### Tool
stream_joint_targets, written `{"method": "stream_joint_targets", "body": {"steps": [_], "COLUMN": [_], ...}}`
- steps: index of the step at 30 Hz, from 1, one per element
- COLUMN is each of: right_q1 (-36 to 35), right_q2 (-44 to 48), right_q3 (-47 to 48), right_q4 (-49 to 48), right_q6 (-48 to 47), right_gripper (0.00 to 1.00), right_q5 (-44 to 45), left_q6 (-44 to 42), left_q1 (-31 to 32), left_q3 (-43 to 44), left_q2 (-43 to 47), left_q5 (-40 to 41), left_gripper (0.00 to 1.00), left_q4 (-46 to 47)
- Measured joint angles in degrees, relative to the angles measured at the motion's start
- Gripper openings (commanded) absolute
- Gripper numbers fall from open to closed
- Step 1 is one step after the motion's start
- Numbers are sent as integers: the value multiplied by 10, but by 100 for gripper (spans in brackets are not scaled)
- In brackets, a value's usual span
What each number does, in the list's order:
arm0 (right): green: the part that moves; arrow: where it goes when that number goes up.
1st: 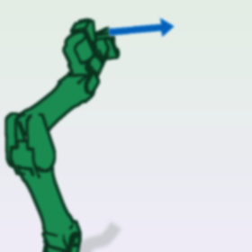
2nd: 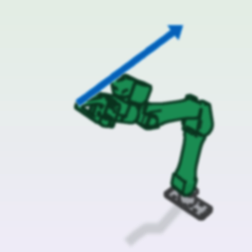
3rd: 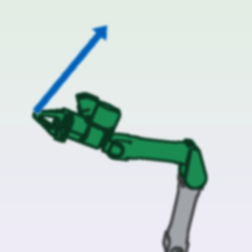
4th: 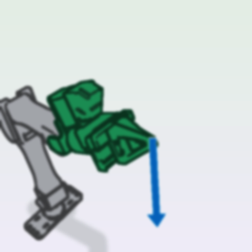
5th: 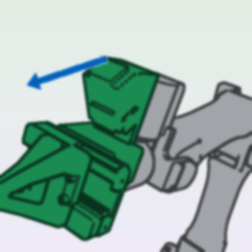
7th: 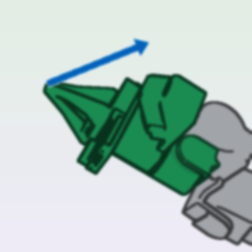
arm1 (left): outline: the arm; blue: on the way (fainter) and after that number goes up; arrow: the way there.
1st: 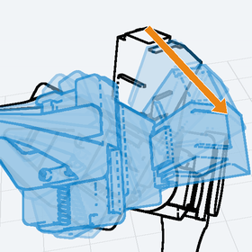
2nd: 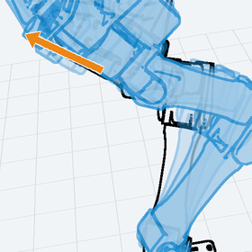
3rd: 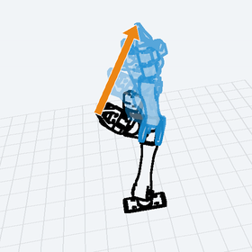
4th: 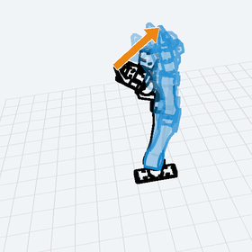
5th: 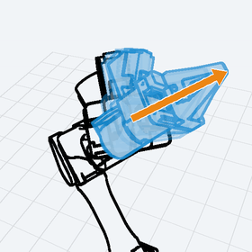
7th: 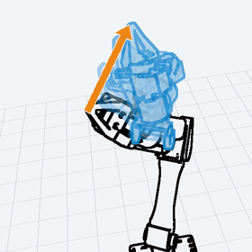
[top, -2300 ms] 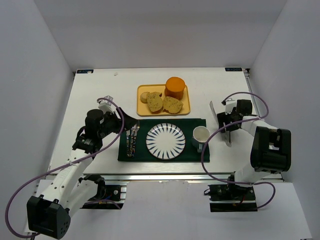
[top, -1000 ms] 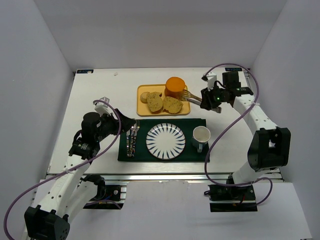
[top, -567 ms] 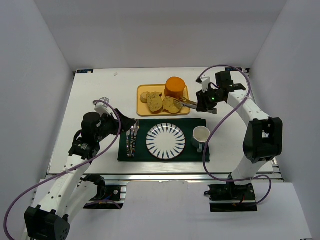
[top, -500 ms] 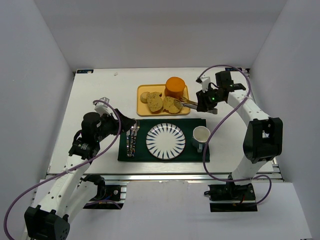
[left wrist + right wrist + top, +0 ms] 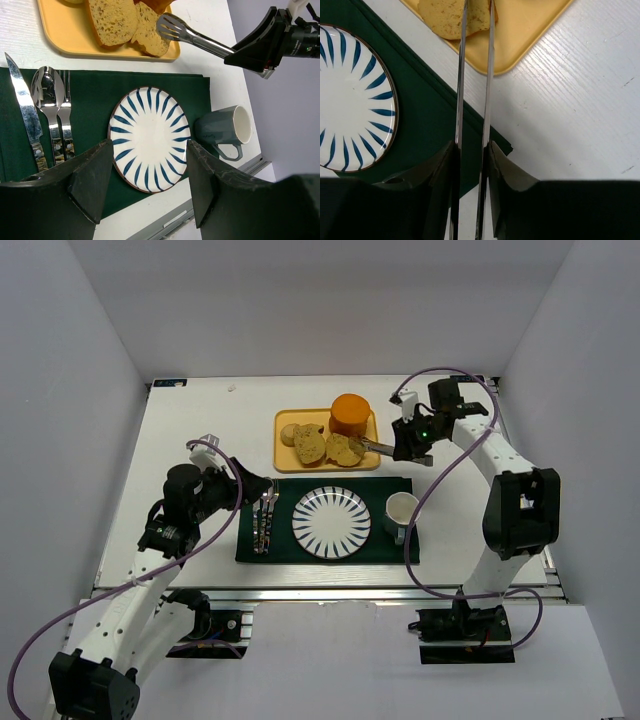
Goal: Place the bread
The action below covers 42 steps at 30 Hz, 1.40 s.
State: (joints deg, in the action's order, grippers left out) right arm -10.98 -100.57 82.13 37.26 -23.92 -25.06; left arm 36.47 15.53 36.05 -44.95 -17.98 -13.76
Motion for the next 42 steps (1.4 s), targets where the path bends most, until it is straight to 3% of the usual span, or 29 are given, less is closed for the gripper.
{"method": "stream_joint_targets", "body": {"steps": [5, 7, 11, 19, 24, 35, 40, 42], "right_q1": [0, 2, 5, 6, -29, -139, -167, -174], "right_q2": [-12, -11, 9, 148, 210, 253, 256, 256], "right_q3": [13, 21, 26, 24, -5, -109, -119, -121], "right_q4": [18, 25, 37, 59, 101, 185, 187, 188], "right_q6": [-7, -7, -7, -17, -64, -131, -144, -146], "right_gripper": [8, 4, 2, 0, 0, 8, 32, 37], "right_q5": [-13, -22, -32, -88, -110, -48, -14, -5], "left_q6": [0, 0, 0, 0, 0, -5, -5, -5], "left_q1": [0, 0, 0, 0, 0, 0, 0, 0], "left_q3": [1, 1, 1, 1, 1, 3, 3, 3], "left_q2": [0, 2, 6, 10, 10, 20, 32, 35], "left_q5": [3, 5, 8, 10, 11, 23, 26, 28], "left_gripper": [69, 69, 69, 69, 70, 70, 70, 70], "left_q4": [-4, -7, -9, -8, -9, -16, -24, -26]}}
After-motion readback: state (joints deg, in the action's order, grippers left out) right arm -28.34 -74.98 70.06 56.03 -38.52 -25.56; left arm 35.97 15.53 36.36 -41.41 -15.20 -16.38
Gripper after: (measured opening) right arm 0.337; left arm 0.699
